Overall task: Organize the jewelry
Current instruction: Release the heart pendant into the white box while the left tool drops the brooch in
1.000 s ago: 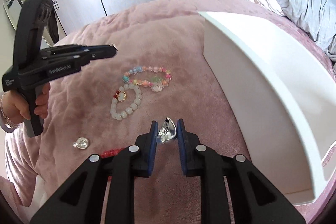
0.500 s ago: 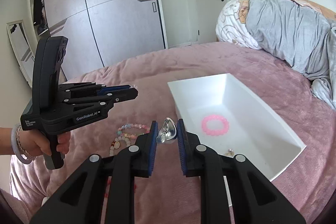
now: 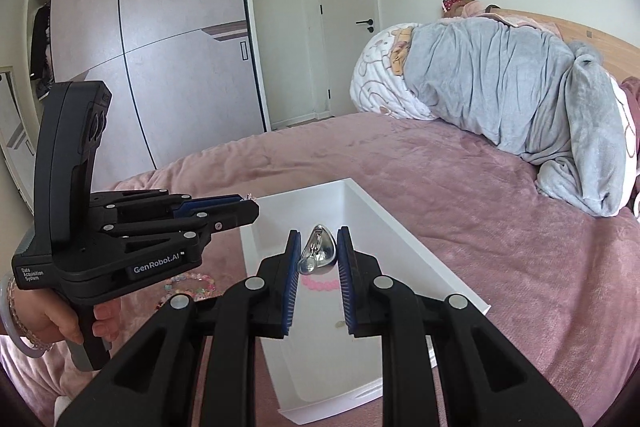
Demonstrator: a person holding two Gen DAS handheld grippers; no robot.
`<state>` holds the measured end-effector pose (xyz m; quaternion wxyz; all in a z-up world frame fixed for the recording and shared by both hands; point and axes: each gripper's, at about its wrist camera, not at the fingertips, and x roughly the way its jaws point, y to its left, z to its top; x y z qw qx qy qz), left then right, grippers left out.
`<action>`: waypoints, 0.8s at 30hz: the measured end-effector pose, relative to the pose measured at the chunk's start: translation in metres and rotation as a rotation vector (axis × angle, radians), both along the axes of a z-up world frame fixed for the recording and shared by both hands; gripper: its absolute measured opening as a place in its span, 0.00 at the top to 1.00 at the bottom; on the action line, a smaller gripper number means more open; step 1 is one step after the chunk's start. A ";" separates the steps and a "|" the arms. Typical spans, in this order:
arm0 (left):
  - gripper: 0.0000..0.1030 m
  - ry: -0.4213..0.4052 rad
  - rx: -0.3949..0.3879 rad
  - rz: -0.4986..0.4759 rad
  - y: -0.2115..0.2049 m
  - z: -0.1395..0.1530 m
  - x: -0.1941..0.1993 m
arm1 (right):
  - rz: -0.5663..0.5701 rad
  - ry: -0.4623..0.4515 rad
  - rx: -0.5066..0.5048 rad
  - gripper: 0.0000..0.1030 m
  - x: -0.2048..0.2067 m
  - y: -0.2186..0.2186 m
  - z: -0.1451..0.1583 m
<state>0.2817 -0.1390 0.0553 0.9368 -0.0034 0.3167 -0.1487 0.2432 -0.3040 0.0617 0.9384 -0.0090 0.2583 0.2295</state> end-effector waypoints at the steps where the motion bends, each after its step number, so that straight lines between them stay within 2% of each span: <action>1: 0.79 0.009 0.005 -0.001 -0.004 -0.004 0.004 | -0.006 0.001 -0.012 0.82 0.002 -0.001 -0.002; 8: 0.79 0.074 0.041 -0.027 -0.026 -0.026 0.028 | -0.018 0.056 -0.028 0.82 0.024 -0.004 -0.024; 14: 0.79 0.122 0.065 -0.025 -0.025 -0.047 0.043 | -0.024 0.098 -0.039 0.80 0.039 -0.003 -0.041; 16: 0.74 0.126 0.070 -0.018 -0.022 -0.052 0.045 | -0.029 0.104 -0.039 0.80 0.041 -0.002 -0.045; 18: 0.55 0.119 0.080 -0.009 -0.019 -0.054 0.047 | -0.034 0.115 -0.034 0.80 0.045 -0.004 -0.048; 19: 0.52 0.113 0.081 -0.002 -0.018 -0.055 0.047 | -0.038 0.121 -0.031 0.73 0.047 -0.005 -0.048; 20: 0.50 0.108 0.076 0.002 -0.016 -0.054 0.046 | -0.050 0.124 -0.030 0.55 0.048 -0.006 -0.048; 22: 0.50 0.102 0.061 0.009 -0.012 -0.052 0.046 | -0.067 0.119 -0.019 0.32 0.048 -0.008 -0.047; 24: 0.48 0.088 0.053 0.019 -0.007 -0.049 0.045 | -0.071 0.119 -0.005 0.31 0.047 -0.010 -0.044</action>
